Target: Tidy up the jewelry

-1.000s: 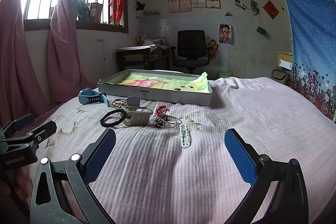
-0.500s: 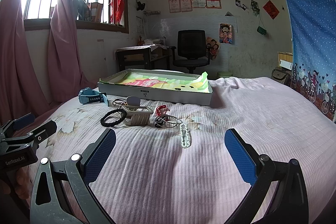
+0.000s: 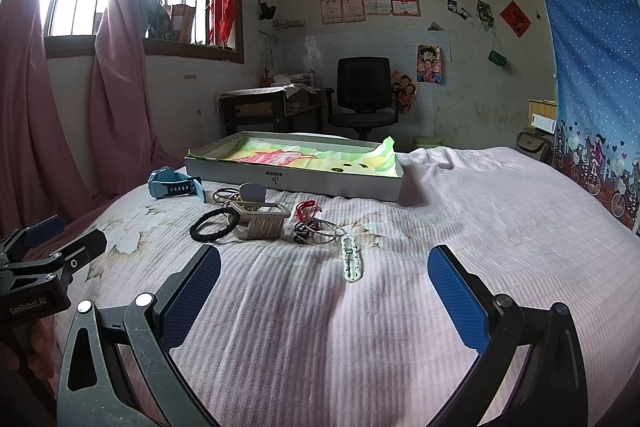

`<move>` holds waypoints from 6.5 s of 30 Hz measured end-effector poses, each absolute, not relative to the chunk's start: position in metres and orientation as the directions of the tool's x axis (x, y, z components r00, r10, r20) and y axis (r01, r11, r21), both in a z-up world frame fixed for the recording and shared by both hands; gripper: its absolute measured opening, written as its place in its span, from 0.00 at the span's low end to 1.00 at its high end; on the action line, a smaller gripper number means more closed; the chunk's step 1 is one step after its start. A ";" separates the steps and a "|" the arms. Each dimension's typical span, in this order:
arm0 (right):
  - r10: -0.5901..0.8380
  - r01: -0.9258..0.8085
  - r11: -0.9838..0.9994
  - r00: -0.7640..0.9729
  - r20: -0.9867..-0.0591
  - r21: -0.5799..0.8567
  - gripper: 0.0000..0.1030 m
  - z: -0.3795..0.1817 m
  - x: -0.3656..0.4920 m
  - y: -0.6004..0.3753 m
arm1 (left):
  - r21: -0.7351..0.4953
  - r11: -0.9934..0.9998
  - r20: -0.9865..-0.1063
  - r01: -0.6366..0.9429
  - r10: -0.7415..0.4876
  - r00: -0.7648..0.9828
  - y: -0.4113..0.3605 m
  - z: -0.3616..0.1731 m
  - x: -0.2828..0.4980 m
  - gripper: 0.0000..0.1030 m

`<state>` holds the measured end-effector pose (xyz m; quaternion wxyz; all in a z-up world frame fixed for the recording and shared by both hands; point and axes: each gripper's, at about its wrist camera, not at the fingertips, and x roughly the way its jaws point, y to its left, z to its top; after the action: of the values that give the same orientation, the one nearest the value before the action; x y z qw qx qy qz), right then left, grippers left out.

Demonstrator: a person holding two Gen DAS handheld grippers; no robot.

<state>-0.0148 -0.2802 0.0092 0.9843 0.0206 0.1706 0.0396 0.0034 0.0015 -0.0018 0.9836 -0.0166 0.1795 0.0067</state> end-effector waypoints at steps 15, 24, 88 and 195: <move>0.064 -0.049 0.998 0.922 -0.381 0.049 0.99 0.010 -0.003 -0.286 | -0.158 0.986 -0.431 0.058 -0.122 0.894 0.011 0.005 0.023 1.00; 0.071 -0.040 0.996 0.892 -0.446 0.079 0.99 0.008 0.018 -0.297 | -0.217 0.973 -0.470 0.078 -0.174 0.865 0.012 0.010 0.062 0.99; 0.253 -0.169 0.963 0.833 -0.492 0.208 0.11 0.018 0.126 -0.281 | -0.253 0.951 -0.516 0.178 -0.288 0.807 -0.002 0.056 0.163 0.05; 0.386 -0.353 0.919 0.703 -0.597 0.178 0.99 -0.009 0.128 -0.234 | -0.120 0.992 -0.560 -0.043 -0.032 0.828 0.060 -0.007 0.147 0.96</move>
<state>0.1283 -0.2339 -0.0095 0.9225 0.0253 0.3290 0.2003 0.1467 0.0600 -0.0068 0.9538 -0.0640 0.2935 0.0028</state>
